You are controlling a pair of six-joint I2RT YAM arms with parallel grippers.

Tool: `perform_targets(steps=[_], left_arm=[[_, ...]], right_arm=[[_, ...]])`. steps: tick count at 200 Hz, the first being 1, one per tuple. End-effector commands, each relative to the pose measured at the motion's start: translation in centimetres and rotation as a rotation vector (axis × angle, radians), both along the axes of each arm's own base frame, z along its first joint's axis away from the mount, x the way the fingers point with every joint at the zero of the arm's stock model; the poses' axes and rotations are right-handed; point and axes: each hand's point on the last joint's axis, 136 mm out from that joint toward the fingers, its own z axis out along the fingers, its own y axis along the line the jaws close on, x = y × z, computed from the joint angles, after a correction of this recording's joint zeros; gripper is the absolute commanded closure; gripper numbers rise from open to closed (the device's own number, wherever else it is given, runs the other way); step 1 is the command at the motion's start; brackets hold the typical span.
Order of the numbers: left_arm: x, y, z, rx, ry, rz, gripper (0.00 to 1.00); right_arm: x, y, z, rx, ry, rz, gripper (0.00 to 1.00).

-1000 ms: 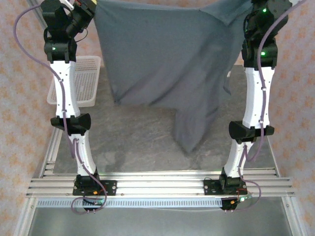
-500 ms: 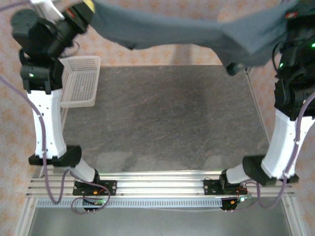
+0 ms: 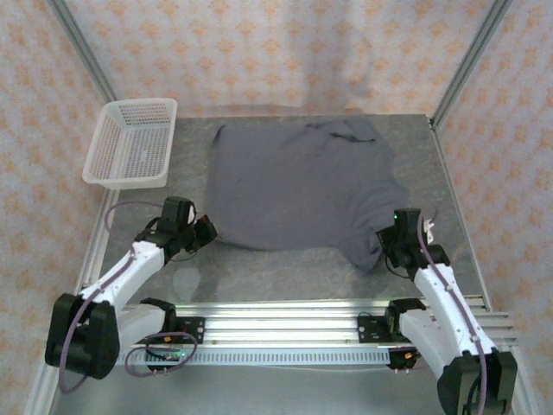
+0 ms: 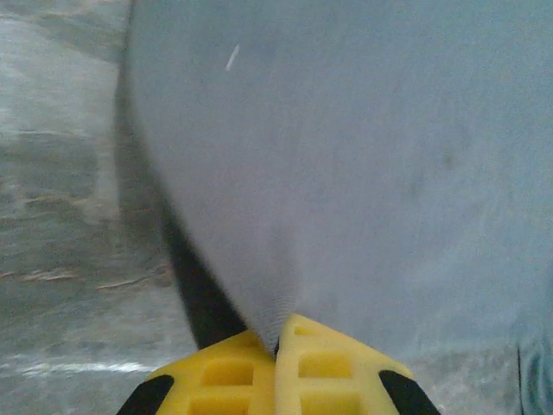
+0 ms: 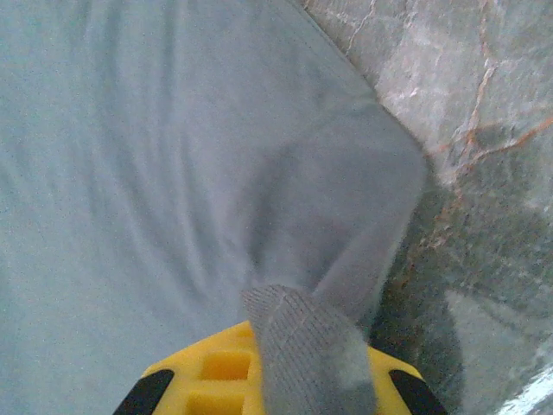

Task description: Fold the inside-out t-shirt

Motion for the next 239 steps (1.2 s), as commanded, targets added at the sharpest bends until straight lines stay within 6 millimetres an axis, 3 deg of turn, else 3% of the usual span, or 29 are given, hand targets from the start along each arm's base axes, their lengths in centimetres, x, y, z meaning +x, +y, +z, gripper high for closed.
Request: perform_targets(steps=[1,34,66,94,110,120,131,141,147,157,170,193,201,206,219,230,239], left_arm=[[1.0,1.0,0.6,0.021,-0.049,0.081,1.00],[-0.8,2.2,-1.5,0.074,0.053,0.123,0.99],[-2.4,3.8,-0.6,0.117,0.049,0.196,0.99],[-4.9,4.2,-0.3,0.069,0.030,0.252,0.99],[-6.9,4.5,-0.2,0.050,0.036,0.273,0.98],[-8.0,4.6,0.0,0.028,0.020,0.286,0.91],[-8.3,4.3,0.8,-0.021,-0.040,0.294,0.66],[-7.9,4.1,2.1,-0.075,-0.121,0.306,0.51],[-7.6,4.0,3.1,-0.100,-0.172,0.309,0.44],[-7.1,4.2,5.7,-0.118,-0.281,0.310,0.38],[-6.7,4.9,10.2,-0.087,-0.425,0.304,0.36],[-6.2,6.6,17.2,0.060,-0.572,0.297,0.37],[-5.3,6.5,18.6,0.099,-0.579,0.272,0.38],[-4.3,6.1,19.2,0.112,-0.579,0.243,0.40],[-1.3,5.1,19.1,0.148,-0.512,0.190,0.50],[1.5,4.9,17.3,0.208,-0.372,0.170,0.70],[3.7,4.6,15.6,0.251,-0.268,0.145,0.89]], right_arm=[[-0.6,0.4,-0.5,0.068,0.013,-0.051,1.00],[-3.8,-1.2,-0.5,0.033,0.130,-0.164,1.00],[-6.9,-1.7,0.6,0.054,0.142,-0.230,1.00],[-9.9,-0.1,-1.2,0.173,0.214,-0.258,1.00],[-12.3,-0.9,-1.3,0.136,0.268,-0.295,1.00],[-13.2,-1.9,-0.7,0.095,0.271,-0.333,1.00],[-13.1,-2.7,0.3,0.064,0.228,-0.358,0.98],[-12.2,-3.4,1.8,0.037,0.157,-0.374,0.86],[-11.3,-3.7,3.0,0.027,0.103,-0.372,0.73],[-9.1,-4.3,6.0,-0.003,-0.029,-0.358,0.56],[-6.8,-5.2,10.6,-0.052,-0.183,-0.349,0.42],[-2.7,-6.1,18.7,-0.185,-0.403,-0.288,0.38],[0.5,-4.5,21.7,-0.219,-0.507,-0.140,0.41],[3.2,-2.5,23.5,-0.238,-0.576,0.012,0.42],[7.6,1.7,24.5,-0.212,-0.586,0.260,0.44],[11.2,4.6,22.6,-0.245,-0.453,0.449,0.46],[13.9,6.4,20.2,-0.287,-0.327,0.570,0.53]])
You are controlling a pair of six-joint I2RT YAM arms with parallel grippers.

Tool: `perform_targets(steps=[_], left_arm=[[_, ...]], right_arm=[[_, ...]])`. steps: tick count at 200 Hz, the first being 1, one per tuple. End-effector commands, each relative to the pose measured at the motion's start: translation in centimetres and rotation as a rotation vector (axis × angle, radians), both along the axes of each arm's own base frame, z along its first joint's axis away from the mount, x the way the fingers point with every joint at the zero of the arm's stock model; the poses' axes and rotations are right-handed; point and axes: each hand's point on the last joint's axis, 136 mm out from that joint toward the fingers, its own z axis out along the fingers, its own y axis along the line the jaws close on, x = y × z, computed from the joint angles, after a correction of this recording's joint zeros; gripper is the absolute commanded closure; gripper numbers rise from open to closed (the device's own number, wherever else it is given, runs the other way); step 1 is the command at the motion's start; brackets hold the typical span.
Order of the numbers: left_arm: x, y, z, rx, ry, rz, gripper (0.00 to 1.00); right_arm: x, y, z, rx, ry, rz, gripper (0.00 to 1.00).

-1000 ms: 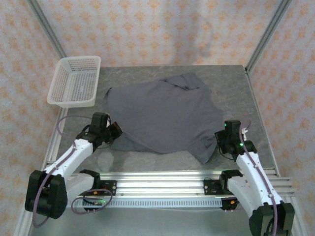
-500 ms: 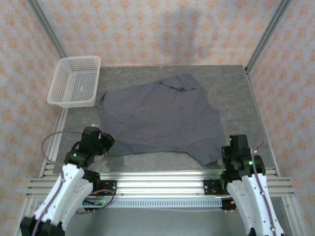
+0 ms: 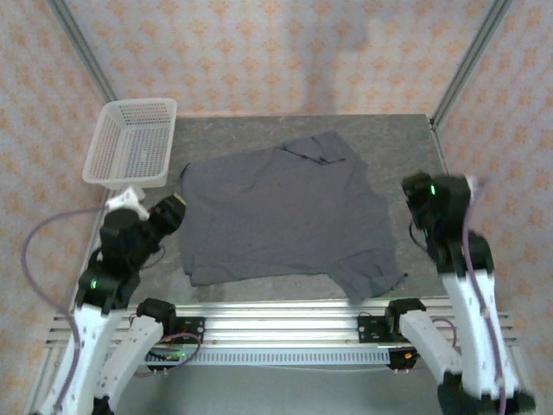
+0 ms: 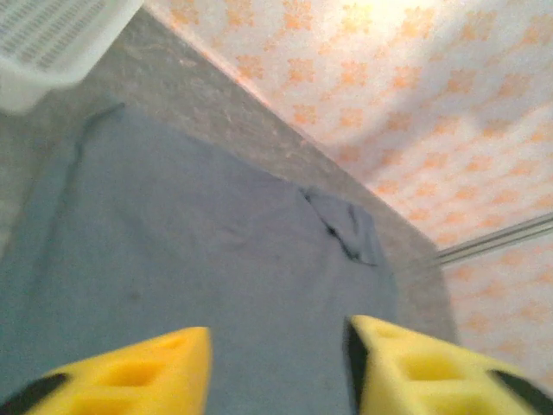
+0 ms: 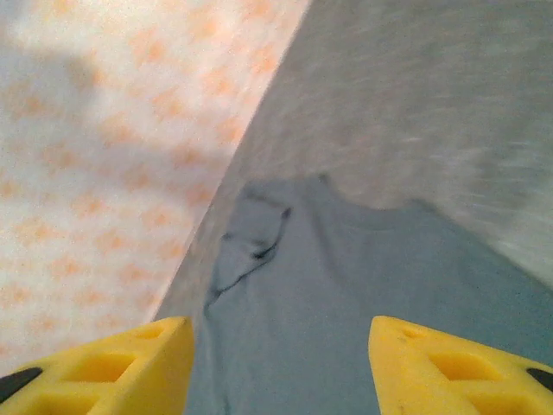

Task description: Fold the inside-out t-shirt

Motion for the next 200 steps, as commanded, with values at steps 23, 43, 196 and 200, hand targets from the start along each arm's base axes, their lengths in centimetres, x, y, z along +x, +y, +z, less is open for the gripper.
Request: perform_targets(steps=[23,43,196,200], left_arm=[[10.6,-0.6,-8.2,0.204,0.339,-0.006,1.00],[13.6,0.2,-10.8,0.248,0.383,0.056,1.00],[30.3,-0.5,-29.2,0.245,0.708,0.101,1.00],[30.9,-0.8,-29.3,0.234,0.702,0.088,1.00]], right_arm=[[13.1,8.7,-8.2,-0.274,0.316,0.551,0.83],[16.2,8.5,-12.9,-0.285,0.432,0.529,1.00],[21.2,3.1,-27.6,-0.066,0.678,0.166,1.00],[21.3,2.9,-27.8,-0.045,0.680,0.153,1.00]])
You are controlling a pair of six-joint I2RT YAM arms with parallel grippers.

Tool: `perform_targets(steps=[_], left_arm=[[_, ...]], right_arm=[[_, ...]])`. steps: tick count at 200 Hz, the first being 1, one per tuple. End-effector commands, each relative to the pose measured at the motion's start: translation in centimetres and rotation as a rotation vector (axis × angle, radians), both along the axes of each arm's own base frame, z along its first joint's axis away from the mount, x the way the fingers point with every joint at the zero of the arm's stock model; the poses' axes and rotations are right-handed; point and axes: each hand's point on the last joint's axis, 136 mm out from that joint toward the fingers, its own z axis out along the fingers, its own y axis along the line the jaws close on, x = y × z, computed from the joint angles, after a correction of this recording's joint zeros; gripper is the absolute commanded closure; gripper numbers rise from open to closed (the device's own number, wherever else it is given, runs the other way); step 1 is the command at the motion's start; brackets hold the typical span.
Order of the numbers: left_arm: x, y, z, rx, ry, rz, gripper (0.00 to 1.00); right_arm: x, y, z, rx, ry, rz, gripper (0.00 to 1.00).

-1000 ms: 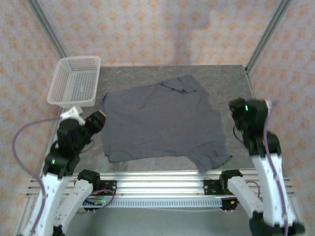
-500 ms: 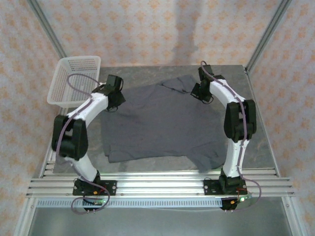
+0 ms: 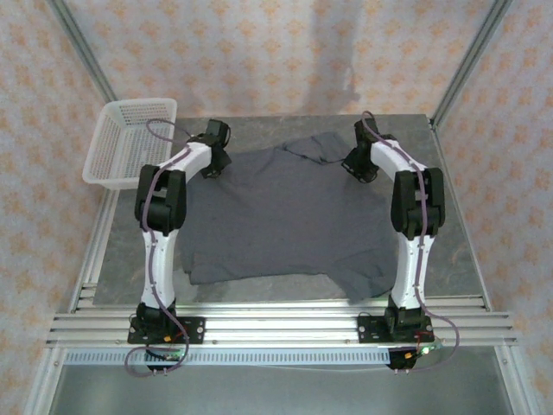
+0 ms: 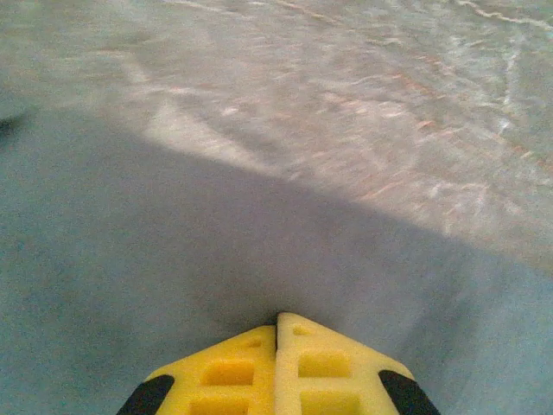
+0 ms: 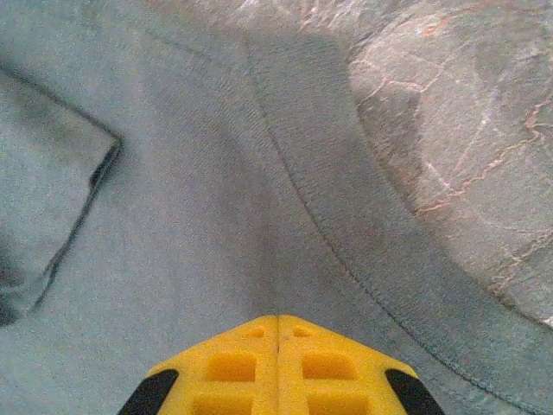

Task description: Fold the inside-out t-shirt

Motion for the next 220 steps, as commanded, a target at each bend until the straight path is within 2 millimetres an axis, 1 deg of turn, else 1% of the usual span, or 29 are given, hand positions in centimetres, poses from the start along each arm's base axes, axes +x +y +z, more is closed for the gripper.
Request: perform_targets(steps=[1,16,28,40,60,70,80,98,111,125,137,144,149,151,153,160,161,163,165,167,169,172,184,187,188,192,195,207,220], left_arm=[[1.4,-1.5,-3.0,-0.084,0.046,-0.049,1.00],[3.6,-2.9,-3.4,-0.135,0.020,-0.080,1.00],[5.3,-3.5,-3.5,-0.157,0.005,-0.091,1.00],[7.2,-4.5,-3.3,-0.196,-0.031,-0.115,1.00],[10.7,-7.7,-2.2,-0.304,-0.138,-0.188,1.00],[12.2,-9.2,-1.1,-0.345,-0.205,-0.218,1.00],[13.2,-10.3,0.0,-0.366,-0.254,-0.231,1.00],[14.0,-10.9,2.5,-0.388,-0.320,-0.231,1.00],[14.0,-10.6,5.1,-0.381,-0.347,-0.234,1.00],[13.5,-10.1,9.0,-0.361,-0.376,-0.263,1.00],[12.6,-9.8,13.2,-0.352,-0.409,-0.302,0.96],[11.7,-9.7,15.9,-0.359,-0.435,-0.330,0.93],[11.0,-9.5,17.3,-0.360,-0.447,-0.344,0.89],[10.6,-9.4,18.3,-0.360,-0.460,-0.349,0.88],[10.2,-9.2,18.6,-0.358,-0.460,-0.348,0.86],[8.8,-8.5,21.0,-0.349,-0.493,-0.348,0.81],[8.5,-8.5,20.9,-0.348,-0.489,-0.346,0.80],[8.0,-8.2,21.7,-0.346,-0.504,-0.347,0.78],[7.5,-8.0,21.9,-0.346,-0.506,-0.345,0.76],[7.0,-7.8,22.8,-0.343,-0.522,-0.345,0.74],[6.5,-7.5,22.9,-0.340,-0.524,-0.340,0.72],[5.7,-7.0,24.0,-0.335,-0.541,-0.333,0.69],[1.9,-4.9,25.3,-0.313,-0.530,-0.293,0.60],[1.0,-4.5,25.1,-0.311,-0.511,-0.285,0.57],[0.6,-4.3,25.7,-0.309,-0.518,-0.284,0.57],[-0.9,-3.7,26.1,-0.303,-0.506,-0.276,0.55],[-1.9,-3.3,26.0,-0.297,-0.486,-0.269,0.54],[-6.1,-1.7,25.3,-0.270,-0.435,-0.243,0.51],[-10.3,-0.3,24.6,-0.261,-0.417,-0.218,0.47]], right_arm=[[0.3,-2.0,-1.4,0.017,0.020,-0.127,1.00],[0.6,-2.8,-2.4,0.053,0.029,-0.183,1.00],[0.4,-4.0,-2.8,0.038,0.053,-0.229,1.00],[-0.1,-5.8,-2.8,-0.009,0.065,-0.284,1.00],[-0.8,-9.1,-2.8,-0.055,0.062,-0.398,1.00],[-0.9,-10.4,-2.9,-0.038,0.058,-0.455,1.00],[-0.7,-11.4,-3.2,-0.011,0.049,-0.488,1.00],[-0.2,-12.1,-3.0,0.015,0.040,-0.501,1.00],[0.2,-12.0,-2.0,0.019,0.025,-0.487,1.00],[0.4,-11.9,0.4,0.027,-0.023,-0.490,1.00],[0.4,-12.1,3.4,0.026,-0.108,-0.491,1.00],[0.1,-12.1,5.2,0.029,-0.156,-0.483,1.00],[-0.2,-12.0,6.4,0.032,-0.182,-0.468,1.00],[-0.4,-11.9,6.8,0.032,-0.189,-0.459,1.00],[-0.6,-11.8,7.2,0.031,-0.194,-0.450,1.00],[-1.8,-11.6,8.6,0.019,-0.203,-0.425,1.00],[-2.0,-11.6,8.7,0.016,-0.205,-0.422,1.00],[-2.4,-11.5,9.1,0.012,-0.207,-0.415,1.00],[-2.9,-11.4,9.3,0.004,-0.204,-0.407,0.99],[-3.4,-11.4,9.5,-0.003,-0.202,-0.402,0.98],[-3.9,-11.4,9.8,-0.010,-0.201,-0.396,0.96],[-4.8,-11.4,9.8,-0.023,-0.192,-0.389,0.93],[-8.8,-11.7,10.2,-0.066,-0.163,-0.385,0.81],[-9.8,-11.7,10.2,-0.075,-0.154,-0.385,0.78],[-10.2,-11.8,10.2,-0.079,-0.150,-0.384,0.77],[-11.5,-11.9,10.1,-0.090,-0.138,-0.382,0.73],[-12.4,-11.9,10.1,-0.095,-0.134,-0.377,0.71],[-16.3,-11.9,8.9,-0.115,-0.077,-0.359,0.66],[-19.4,-11.1,7.7,-0.118,-0.025,-0.298,0.63]])
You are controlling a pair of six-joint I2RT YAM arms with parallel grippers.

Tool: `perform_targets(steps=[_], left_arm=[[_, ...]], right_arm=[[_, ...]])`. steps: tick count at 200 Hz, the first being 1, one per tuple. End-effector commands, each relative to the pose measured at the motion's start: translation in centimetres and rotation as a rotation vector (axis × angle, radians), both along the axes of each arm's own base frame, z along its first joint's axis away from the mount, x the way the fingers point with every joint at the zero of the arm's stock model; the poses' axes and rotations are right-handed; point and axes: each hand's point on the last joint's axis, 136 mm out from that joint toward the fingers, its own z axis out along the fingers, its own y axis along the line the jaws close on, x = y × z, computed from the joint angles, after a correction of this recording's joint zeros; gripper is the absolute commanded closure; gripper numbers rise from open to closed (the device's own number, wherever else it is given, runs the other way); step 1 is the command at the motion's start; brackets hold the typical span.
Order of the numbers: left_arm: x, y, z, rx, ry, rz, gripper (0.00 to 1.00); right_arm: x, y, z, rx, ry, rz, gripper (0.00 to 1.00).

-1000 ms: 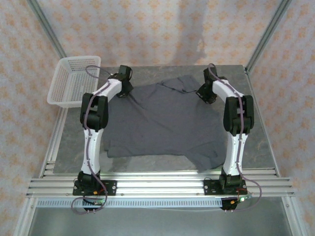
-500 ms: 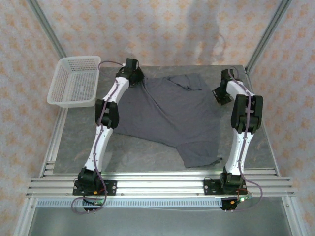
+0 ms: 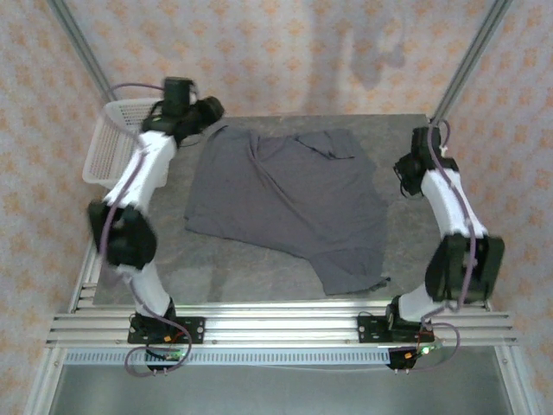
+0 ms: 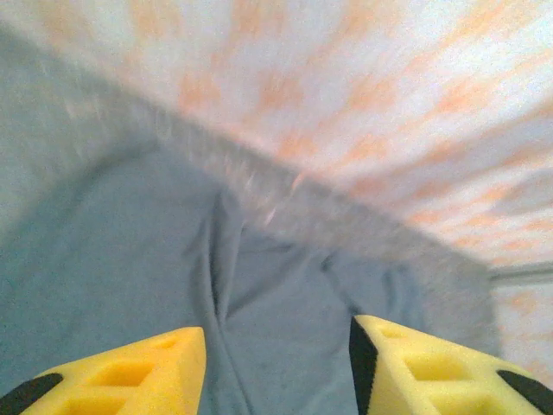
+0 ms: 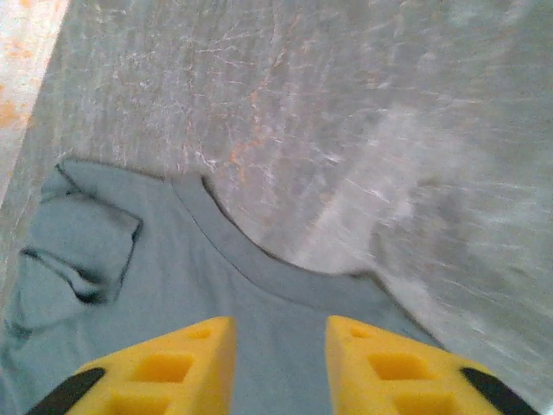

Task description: Fold the inside-out t-shirt

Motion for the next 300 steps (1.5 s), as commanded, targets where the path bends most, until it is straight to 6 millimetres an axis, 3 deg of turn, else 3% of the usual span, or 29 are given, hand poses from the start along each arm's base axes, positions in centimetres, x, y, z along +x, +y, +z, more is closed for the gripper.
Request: perform_targets(steps=[1,21,46,70,97,166,179,200,242,278,300], left_arm=[[-6.4,2.7,-4.1,0.054,0.121,0.043,0.47],[-12.3,4.0,-5.6,0.062,0.164,0.070,0.38],[-17.5,4.1,-8.5,0.071,0.237,0.063,0.33],[-20.6,4.6,-11.2,0.070,0.296,0.080,0.29],[-22.3,5.2,-13.4,0.074,0.364,0.104,0.28],[-23.0,6.3,-17.8,0.079,0.545,0.183,0.29],[-22.7,6.1,-18.5,0.069,0.575,0.175,0.30],[-21.6,5.5,-19.3,0.034,0.599,0.154,0.30],[-21.3,6.1,-22.1,0.043,0.718,0.207,0.37],[-20.4,7.2,-23.8,0.088,0.775,0.268,0.43],[-18.0,5.7,-23.8,0.038,0.737,0.205,0.47]], right_arm=[[-7.4,-0.1,-5.1,-0.052,0.244,0.068,0.63],[-11.1,1.7,-7.7,0.005,0.328,0.158,0.61],[-13.4,4.6,-10.7,0.136,0.364,0.264,0.59],[-14.4,6.3,-12.9,0.223,0.398,0.323,0.58],[-15.0,6.9,-13.7,0.250,0.425,0.343,0.59],[-14.7,6.5,-15.0,0.228,0.437,0.331,0.66],[-14.8,6.5,-15.3,0.226,0.448,0.330,0.75],[-14.9,6.5,-15.0,0.228,0.455,0.334,1.00],[-14.3,4.5,-10.4,0.116,0.257,0.216,1.00],[-15.0,5.6,-11.4,0.184,0.226,0.201,1.00],[-15.2,5.8,-11.8,0.193,0.234,0.211,1.00]])
